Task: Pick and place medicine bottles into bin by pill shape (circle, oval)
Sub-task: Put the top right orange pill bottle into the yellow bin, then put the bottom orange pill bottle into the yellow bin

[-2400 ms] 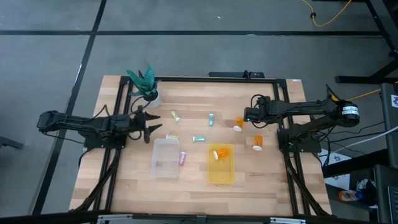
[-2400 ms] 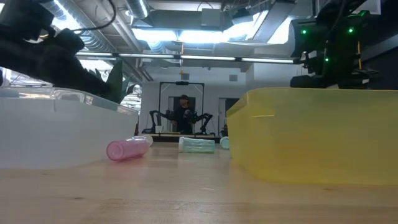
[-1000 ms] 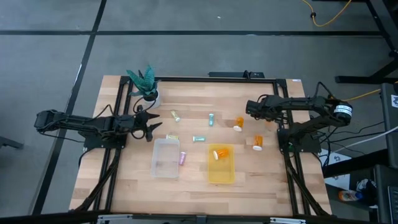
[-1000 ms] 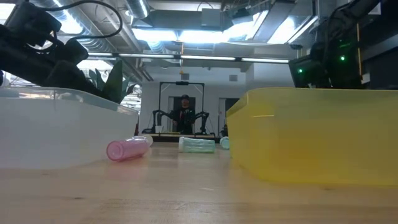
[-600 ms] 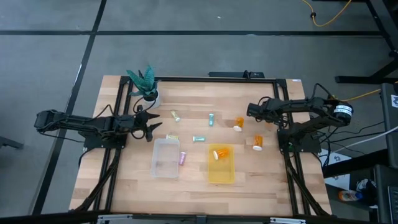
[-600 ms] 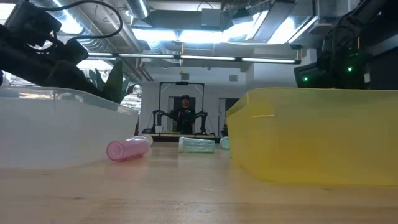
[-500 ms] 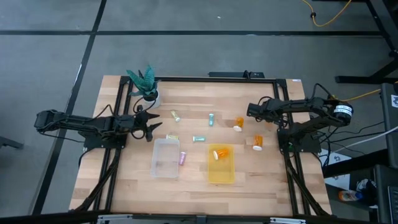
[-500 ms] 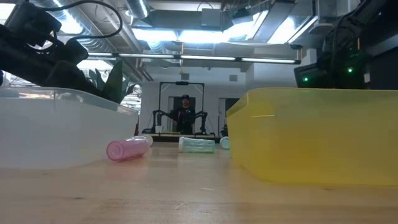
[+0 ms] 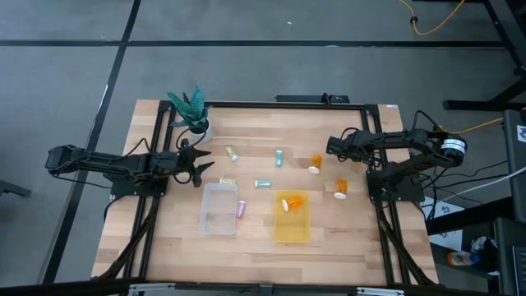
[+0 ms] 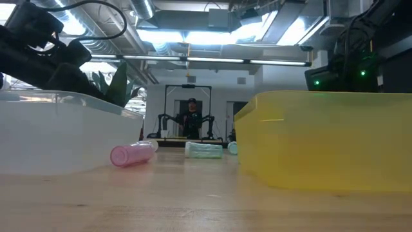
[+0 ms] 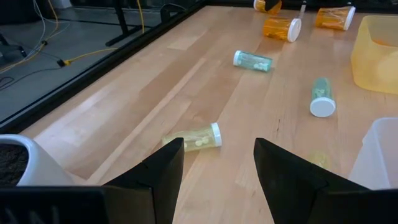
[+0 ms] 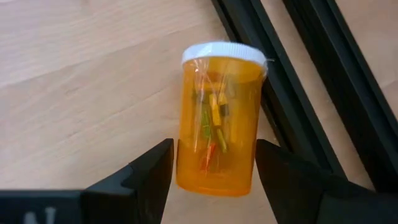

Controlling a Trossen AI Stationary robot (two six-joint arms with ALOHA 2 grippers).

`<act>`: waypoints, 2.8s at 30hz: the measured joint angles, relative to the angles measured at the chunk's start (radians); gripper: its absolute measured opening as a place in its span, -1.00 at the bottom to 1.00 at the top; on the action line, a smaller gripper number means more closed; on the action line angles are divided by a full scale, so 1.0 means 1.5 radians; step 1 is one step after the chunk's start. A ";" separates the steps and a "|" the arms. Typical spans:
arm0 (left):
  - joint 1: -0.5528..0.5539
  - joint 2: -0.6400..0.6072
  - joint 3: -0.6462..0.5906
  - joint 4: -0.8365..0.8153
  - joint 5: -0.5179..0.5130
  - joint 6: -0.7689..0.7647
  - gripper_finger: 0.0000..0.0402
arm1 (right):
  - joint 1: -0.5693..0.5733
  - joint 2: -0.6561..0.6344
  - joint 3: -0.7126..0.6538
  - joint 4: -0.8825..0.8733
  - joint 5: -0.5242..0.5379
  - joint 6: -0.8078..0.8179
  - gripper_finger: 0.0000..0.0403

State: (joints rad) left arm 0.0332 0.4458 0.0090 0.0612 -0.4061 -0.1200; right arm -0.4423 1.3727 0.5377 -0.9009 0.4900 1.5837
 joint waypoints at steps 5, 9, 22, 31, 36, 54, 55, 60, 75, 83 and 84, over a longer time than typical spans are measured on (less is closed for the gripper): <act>0.000 0.000 0.000 0.000 0.000 0.000 -0.05 | 0.000 0.000 0.000 0.001 -0.008 0.001 0.00; 0.000 0.000 0.000 0.000 0.000 0.000 -0.05 | 0.000 0.000 0.000 0.007 -0.001 0.002 -0.09; 0.000 0.000 0.000 0.000 0.000 0.014 -0.05 | 0.034 -0.015 0.000 0.196 0.011 -0.219 -0.12; 0.000 0.000 0.000 0.000 0.000 0.037 -0.05 | 0.113 -0.099 0.068 0.331 -0.037 -0.423 -0.07; 0.000 0.000 0.000 0.000 0.000 0.036 -0.05 | 0.178 -0.110 0.108 0.355 -0.131 -0.490 -0.09; 0.000 0.000 0.000 0.000 0.000 0.035 -0.05 | 0.467 -0.110 0.106 0.503 -0.252 -0.571 -0.06; 0.000 0.000 0.000 0.000 0.000 0.035 -0.05 | 0.476 -0.110 0.106 0.507 -0.252 -0.571 -0.06; 0.000 0.000 0.000 0.000 0.000 0.035 -0.05 | 0.510 -0.110 0.106 0.528 -0.252 -0.570 -0.05; 0.000 0.000 0.000 0.000 0.000 0.035 -0.05 | 0.525 -0.110 0.105 0.570 -0.218 -0.570 0.13; 0.000 0.000 0.000 0.000 0.000 0.035 -0.05 | 0.525 -0.110 0.105 0.568 -0.217 -0.573 0.13; 0.000 0.000 0.000 0.000 0.000 0.035 -0.05 | 0.525 -0.110 0.105 0.568 -0.217 -0.573 0.13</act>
State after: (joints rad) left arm 0.0334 0.4454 0.0090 0.0612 -0.4065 -0.0670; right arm 0.3458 1.2083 0.6956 -0.0484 0.1644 0.7242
